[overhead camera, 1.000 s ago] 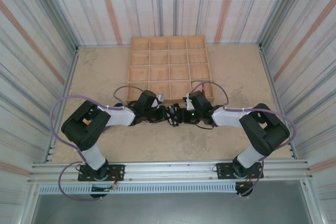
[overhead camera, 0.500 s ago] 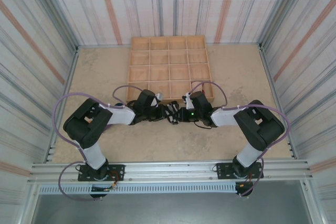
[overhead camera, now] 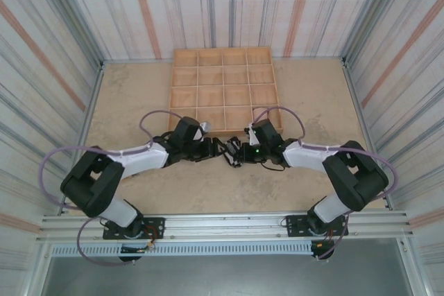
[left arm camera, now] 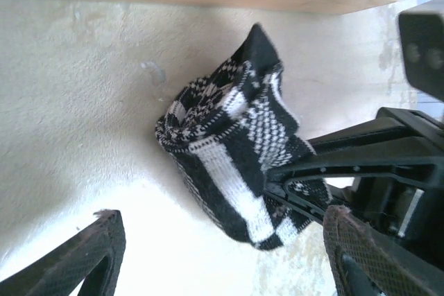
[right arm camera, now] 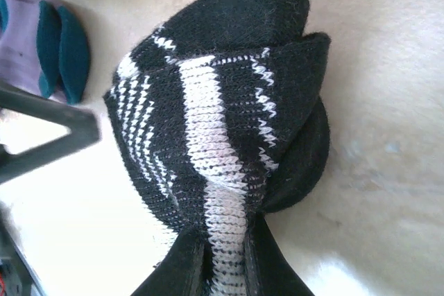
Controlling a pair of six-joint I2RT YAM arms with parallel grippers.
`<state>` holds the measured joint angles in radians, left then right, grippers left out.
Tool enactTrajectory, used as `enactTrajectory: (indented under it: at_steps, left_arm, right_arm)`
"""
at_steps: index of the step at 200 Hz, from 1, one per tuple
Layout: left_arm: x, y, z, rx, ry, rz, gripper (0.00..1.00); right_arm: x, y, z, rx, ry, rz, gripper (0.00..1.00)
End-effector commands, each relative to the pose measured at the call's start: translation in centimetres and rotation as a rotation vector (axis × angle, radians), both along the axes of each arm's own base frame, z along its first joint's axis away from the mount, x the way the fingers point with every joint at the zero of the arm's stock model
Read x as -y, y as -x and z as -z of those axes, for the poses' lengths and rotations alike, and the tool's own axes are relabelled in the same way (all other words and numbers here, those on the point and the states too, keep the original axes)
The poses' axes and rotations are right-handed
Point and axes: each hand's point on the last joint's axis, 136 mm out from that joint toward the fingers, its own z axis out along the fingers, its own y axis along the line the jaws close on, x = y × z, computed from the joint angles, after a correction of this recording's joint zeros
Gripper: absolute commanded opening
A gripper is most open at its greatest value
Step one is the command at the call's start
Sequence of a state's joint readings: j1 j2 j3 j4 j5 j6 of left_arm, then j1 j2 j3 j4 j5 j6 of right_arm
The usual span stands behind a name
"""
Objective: Roll the socks
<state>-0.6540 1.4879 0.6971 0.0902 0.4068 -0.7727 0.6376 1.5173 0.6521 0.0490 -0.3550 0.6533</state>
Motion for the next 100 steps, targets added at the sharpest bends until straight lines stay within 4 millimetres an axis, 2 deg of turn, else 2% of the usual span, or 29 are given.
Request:
enactTrajectory:
  at_steps: [1, 12, 55, 100]
  left_arm:
    - [-1.7, -0.2, -2.3, 0.044, -0.048, -0.006, 0.77]
    - [-2.5, 0.0, -2.9, 0.046, -0.069, -0.011, 0.76]
    - [-7.7, 0.3, -3.4, 0.038, -0.213, -0.083, 0.77]
    - [-11.8, 1.0, -3.0, -0.011, -0.218, -0.173, 0.76]
  right_arm:
    - [1.9, 0.4, -1.1, -0.058, 0.071, 0.053, 0.0]
    - [2.1, -0.1, -2.1, -0.067, 0.058, 0.073, 0.0]
    - [2.6, -2.8, -5.5, -0.108, -0.034, 0.164, 0.0]
    - [3.2, -5.9, -7.6, -0.118, -0.085, 0.221, 0.0]
